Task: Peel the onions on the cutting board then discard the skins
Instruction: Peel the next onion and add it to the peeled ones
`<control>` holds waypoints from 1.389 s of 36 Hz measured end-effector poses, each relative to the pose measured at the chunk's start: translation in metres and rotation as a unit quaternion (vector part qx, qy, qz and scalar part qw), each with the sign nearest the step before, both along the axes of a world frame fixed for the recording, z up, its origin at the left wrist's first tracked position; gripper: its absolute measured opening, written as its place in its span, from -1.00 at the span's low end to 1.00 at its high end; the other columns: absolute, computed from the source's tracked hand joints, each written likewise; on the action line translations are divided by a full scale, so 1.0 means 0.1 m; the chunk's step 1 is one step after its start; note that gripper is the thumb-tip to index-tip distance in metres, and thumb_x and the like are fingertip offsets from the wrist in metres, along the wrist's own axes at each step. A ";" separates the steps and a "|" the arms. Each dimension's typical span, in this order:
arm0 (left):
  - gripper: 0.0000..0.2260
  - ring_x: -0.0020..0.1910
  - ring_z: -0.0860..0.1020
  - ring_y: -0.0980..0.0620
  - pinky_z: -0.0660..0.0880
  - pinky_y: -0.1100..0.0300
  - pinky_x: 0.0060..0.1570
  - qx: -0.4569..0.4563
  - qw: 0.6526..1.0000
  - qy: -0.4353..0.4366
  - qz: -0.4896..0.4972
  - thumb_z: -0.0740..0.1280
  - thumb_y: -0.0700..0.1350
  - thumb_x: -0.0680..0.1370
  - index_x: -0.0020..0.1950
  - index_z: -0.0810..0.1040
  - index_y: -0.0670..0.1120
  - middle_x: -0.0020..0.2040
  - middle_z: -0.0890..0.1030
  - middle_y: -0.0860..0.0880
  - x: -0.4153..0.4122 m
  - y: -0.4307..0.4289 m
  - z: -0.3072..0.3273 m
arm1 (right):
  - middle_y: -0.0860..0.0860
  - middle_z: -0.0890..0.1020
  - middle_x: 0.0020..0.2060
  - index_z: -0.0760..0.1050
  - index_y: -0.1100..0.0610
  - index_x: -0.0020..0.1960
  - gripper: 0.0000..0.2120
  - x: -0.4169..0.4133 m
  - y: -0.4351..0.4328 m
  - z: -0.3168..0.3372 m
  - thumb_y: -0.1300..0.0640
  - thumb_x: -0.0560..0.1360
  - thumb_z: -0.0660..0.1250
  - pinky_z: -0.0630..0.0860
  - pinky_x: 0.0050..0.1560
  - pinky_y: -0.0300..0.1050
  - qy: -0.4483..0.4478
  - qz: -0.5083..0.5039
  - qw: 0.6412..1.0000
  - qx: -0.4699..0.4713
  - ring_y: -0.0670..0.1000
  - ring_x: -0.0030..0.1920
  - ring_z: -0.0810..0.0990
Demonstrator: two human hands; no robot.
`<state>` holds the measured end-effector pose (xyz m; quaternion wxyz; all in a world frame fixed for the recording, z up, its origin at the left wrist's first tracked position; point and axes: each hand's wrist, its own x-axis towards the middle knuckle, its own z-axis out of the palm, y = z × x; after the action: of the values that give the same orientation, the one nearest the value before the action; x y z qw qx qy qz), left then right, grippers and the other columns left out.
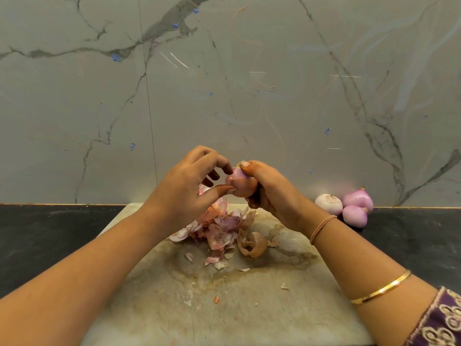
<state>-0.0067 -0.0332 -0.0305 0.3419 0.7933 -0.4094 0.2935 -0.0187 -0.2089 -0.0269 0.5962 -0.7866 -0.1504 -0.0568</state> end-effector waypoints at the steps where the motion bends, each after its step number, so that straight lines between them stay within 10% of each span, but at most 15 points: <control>1: -0.80 -0.02 0.49 0.17 0.53 0.20 -0.07 0.000 1.000 -0.002 0.000 0.30 0.07 0.45 0.04 0.47 0.08 0.03 0.41 0.20 -0.01 0.00 0.00 | 0.14 0.42 -0.15 0.39 0.14 -0.03 -0.73 0.00 0.00 0.00 -0.03 0.66 0.06 0.34 -0.35 -0.25 0.001 0.000 1.000 -0.001 -0.05 -0.34 0.34; 7: -0.87 -0.05 0.48 0.25 0.49 0.31 -0.04 -0.005 1.000 -0.025 0.011 0.38 -0.25 0.51 -0.01 0.55 -0.05 -0.04 0.41 0.19 0.01 -0.02 -0.01 | 0.08 0.40 -0.19 0.38 0.11 -0.06 -0.73 -0.02 0.01 0.01 -0.02 0.66 0.05 0.34 -0.36 -0.26 0.004 0.011 1.000 -0.009 -0.05 -0.34 0.32; 21: -0.86 -0.11 0.45 0.26 0.38 0.43 -0.16 0.059 0.995 0.017 0.080 0.29 -0.19 0.57 -0.08 0.42 0.05 -0.09 0.38 0.22 0.05 0.00 -0.04 | 0.15 0.48 -0.08 0.45 0.19 0.22 -0.71 0.02 -0.06 0.02 0.04 0.63 0.14 0.47 -0.25 -0.16 0.043 0.043 0.988 0.143 0.01 -0.31 0.51; 29: -0.82 -0.01 0.55 0.23 0.53 0.40 -0.10 -0.072 0.996 0.050 0.023 0.29 -0.20 0.57 0.11 0.50 0.05 0.01 0.54 0.18 -0.02 -0.02 0.01 | 0.03 0.50 0.07 0.44 -0.04 0.19 -0.59 0.00 -0.06 0.01 0.11 0.35 0.36 0.44 -0.23 -0.23 0.027 0.126 0.987 0.099 -0.01 -0.17 0.49; 50: -0.77 -0.23 0.65 0.11 0.57 0.30 -0.20 -0.255 0.949 0.184 -0.034 0.39 -0.35 0.46 -0.21 0.62 -0.01 -0.27 0.68 0.08 -0.05 -0.07 0.04 | 0.15 0.61 -0.04 0.39 0.10 0.14 -0.76 -0.05 -0.02 0.02 0.14 0.52 0.36 0.44 -0.07 -0.04 0.005 0.056 0.998 0.031 0.09 -0.10 0.52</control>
<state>-0.0121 -0.0405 -0.0268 0.6116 0.7057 -0.2778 0.2252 -0.0233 -0.2104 -0.0245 0.6234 -0.7582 -0.1893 -0.0247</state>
